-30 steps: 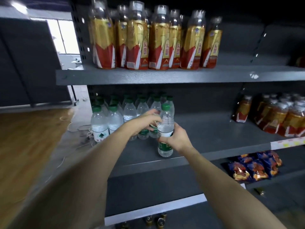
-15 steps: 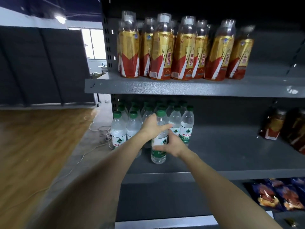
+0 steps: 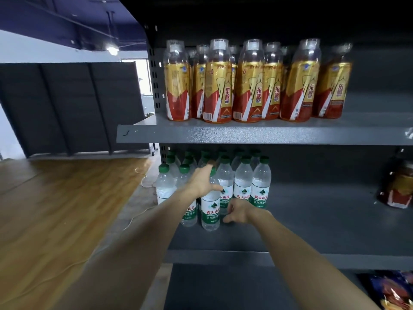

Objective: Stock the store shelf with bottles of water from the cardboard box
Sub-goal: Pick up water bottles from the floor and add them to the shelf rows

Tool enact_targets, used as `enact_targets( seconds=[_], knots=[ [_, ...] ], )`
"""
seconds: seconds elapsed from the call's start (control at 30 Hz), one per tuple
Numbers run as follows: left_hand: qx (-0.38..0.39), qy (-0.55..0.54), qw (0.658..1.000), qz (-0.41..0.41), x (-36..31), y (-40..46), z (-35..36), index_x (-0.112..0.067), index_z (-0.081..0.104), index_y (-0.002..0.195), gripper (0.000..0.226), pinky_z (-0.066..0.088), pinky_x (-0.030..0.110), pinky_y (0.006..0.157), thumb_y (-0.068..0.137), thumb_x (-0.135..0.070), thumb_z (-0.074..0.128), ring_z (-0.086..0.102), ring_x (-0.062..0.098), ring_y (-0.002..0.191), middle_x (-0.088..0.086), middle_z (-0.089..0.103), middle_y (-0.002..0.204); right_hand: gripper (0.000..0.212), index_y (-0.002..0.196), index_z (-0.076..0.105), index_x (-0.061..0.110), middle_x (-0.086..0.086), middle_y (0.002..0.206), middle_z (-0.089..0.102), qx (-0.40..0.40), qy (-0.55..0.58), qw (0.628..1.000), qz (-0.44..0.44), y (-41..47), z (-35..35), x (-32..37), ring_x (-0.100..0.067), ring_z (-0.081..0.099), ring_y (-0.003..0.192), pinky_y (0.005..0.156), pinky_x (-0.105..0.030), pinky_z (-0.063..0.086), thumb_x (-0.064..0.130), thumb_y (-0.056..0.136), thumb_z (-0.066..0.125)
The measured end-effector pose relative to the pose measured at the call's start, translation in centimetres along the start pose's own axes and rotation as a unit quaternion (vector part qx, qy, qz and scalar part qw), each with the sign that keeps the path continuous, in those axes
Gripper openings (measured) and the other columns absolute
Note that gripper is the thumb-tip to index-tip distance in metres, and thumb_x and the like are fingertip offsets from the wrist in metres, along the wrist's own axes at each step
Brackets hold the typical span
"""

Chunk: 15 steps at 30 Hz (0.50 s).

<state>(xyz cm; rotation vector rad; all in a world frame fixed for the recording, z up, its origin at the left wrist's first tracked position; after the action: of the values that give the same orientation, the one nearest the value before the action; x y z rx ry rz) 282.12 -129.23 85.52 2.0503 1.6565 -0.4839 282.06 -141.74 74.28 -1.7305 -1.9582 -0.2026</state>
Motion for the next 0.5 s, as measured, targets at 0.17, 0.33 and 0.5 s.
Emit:
enact_targets(
  seconds=[0.17,0.33,0.5],
  knots=[
    [0.013,0.114,0.993,0.003,-0.2,0.6,-0.1,-0.011,0.036,0.141,0.072,0.039,0.044,0.106,0.086,-0.042,0.071,0.043,0.033,0.130,0.017,0.045,0.141,0.034,0.108,0.059,0.010,-0.004,0.098,0.061,0.058,-0.044,0.997,-0.011,0.3,0.7,0.7,-0.020,0.059,0.085,0.079,-0.035,0.053,0.029,0.084,0.073],
    [-0.001,0.183,0.983,0.021,-1.3,0.4,0.6,-0.024,0.024,0.149,0.069,0.046,0.047,0.100,0.093,-0.037,0.062,0.047,0.035,0.126,0.016,0.028,0.151,0.029,0.101,0.057,0.018,0.004,0.090,0.061,0.091,-0.096,0.991,-0.005,0.2,1.7,0.9,-0.020,0.062,0.094,0.096,-0.046,0.051,0.036,0.083,0.071],
    [-0.031,0.124,0.992,0.001,-0.9,-0.2,1.8,-0.035,0.026,0.141,0.070,0.057,0.043,0.079,0.087,-0.030,0.070,0.064,0.030,0.091,0.013,0.030,0.144,0.027,0.095,0.059,0.019,-0.002,0.090,0.070,0.113,-0.116,0.987,-0.015,0.4,2.6,1.5,-0.018,0.067,0.081,0.092,-0.045,0.054,0.040,0.083,0.071]
  ],
)
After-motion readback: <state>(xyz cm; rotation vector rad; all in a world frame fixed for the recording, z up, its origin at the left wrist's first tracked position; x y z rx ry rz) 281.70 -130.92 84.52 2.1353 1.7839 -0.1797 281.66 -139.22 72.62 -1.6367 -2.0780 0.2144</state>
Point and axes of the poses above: each hand's wrist, its own y-axis towards the middle knuckle, its own z-axis out of the palm, x = y × z, the point moved 10 cm from there along y, towards the middle knuckle
